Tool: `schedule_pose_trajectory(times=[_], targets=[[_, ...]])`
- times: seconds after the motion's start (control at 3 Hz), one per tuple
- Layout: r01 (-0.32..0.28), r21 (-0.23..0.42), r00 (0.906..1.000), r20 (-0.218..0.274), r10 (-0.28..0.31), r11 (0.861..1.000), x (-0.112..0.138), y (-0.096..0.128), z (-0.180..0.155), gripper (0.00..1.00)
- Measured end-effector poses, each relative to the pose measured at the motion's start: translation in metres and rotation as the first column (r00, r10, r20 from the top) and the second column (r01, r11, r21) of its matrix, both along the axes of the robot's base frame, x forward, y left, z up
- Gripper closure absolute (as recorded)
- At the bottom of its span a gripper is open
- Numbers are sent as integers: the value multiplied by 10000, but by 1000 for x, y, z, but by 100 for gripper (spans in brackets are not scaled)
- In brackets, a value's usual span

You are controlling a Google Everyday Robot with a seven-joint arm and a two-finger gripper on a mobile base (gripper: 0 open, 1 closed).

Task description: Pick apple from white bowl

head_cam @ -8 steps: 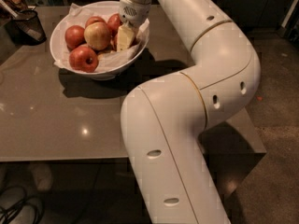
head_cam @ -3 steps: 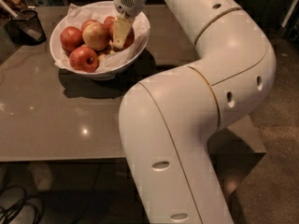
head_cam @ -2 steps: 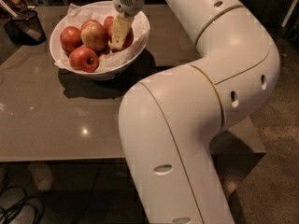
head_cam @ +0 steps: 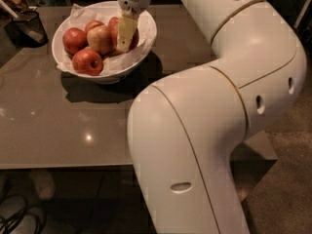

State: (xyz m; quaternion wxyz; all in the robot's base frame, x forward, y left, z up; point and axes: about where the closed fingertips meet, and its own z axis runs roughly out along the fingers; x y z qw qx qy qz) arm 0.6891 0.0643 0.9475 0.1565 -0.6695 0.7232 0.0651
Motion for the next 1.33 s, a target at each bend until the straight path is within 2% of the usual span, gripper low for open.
schedule_pose_trajectory(times=[0.33,1.0,1.33], targets=[[-430,-34,9990,100,430,9991,-10,1,9,100],[-1422,185,9892,387,1414,9897,-46,3,32,100],[-1602,385,9860,523,1581,9863,-67,-1,42,100]])
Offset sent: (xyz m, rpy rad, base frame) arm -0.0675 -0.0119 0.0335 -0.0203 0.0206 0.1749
